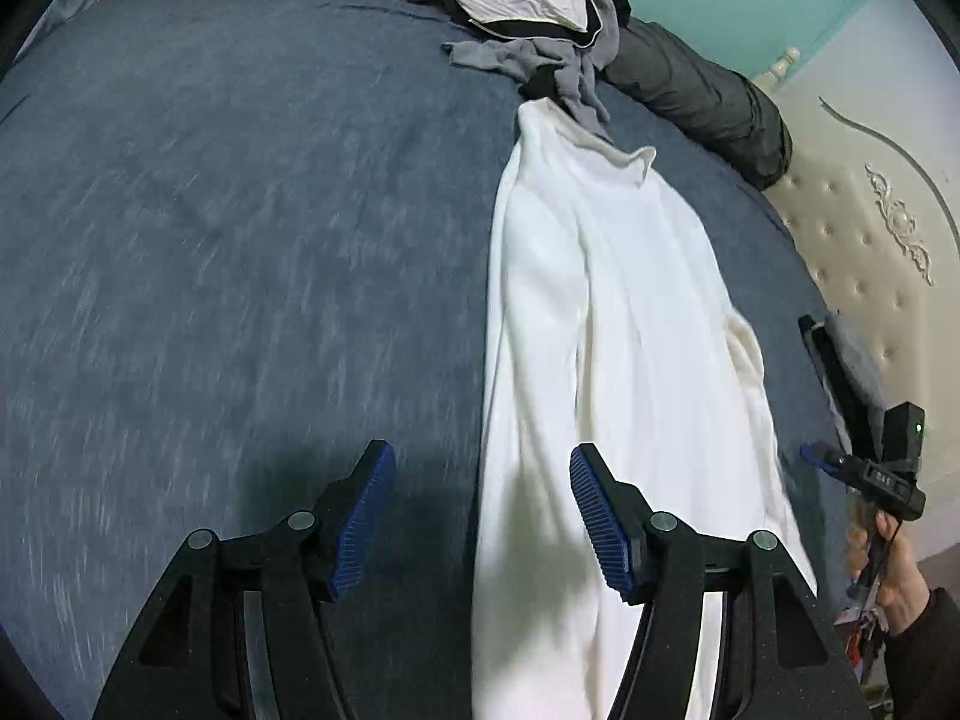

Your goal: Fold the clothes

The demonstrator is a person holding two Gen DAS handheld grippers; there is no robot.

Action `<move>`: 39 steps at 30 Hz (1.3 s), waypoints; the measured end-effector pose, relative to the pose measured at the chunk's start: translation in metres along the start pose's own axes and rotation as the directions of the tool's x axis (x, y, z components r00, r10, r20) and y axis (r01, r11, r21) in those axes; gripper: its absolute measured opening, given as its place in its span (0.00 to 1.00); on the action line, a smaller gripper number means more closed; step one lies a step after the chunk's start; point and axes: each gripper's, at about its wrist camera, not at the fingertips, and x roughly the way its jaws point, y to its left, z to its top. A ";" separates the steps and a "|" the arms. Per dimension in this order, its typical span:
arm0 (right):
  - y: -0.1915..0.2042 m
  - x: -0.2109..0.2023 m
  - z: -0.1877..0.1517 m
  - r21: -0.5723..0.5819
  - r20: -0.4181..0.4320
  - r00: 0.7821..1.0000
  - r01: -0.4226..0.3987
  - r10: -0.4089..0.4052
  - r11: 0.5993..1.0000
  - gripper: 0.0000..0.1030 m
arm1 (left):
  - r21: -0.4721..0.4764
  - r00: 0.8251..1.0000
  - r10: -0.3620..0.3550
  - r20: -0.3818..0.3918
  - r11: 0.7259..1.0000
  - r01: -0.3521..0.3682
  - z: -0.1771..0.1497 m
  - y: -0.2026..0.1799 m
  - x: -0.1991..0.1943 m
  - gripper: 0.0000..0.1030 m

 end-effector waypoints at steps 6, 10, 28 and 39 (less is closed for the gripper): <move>0.016 -0.014 -0.046 -0.030 -0.073 0.997 -0.009 0.007 1.000 0.57 | 0.001 1.000 -0.014 -0.028 1.000 0.014 -0.038 -0.001 -0.023 0.63; 0.011 -0.021 -0.066 0.014 -0.092 0.996 0.014 -0.013 1.000 0.57 | -0.003 0.999 -0.031 -0.015 1.000 0.031 -0.059 -0.002 -0.046 0.63; 0.007 -0.036 -0.085 0.006 -0.087 0.995 0.052 -0.051 0.999 0.02 | -0.019 0.999 0.007 0.037 1.000 -0.007 -0.109 -0.001 -0.103 0.63; -0.037 -0.122 -0.031 -0.003 0.115 0.968 0.226 -0.225 0.974 0.02 | 0.034 1.000 0.007 -0.006 0.999 -0.007 -0.110 -0.015 -0.090 0.63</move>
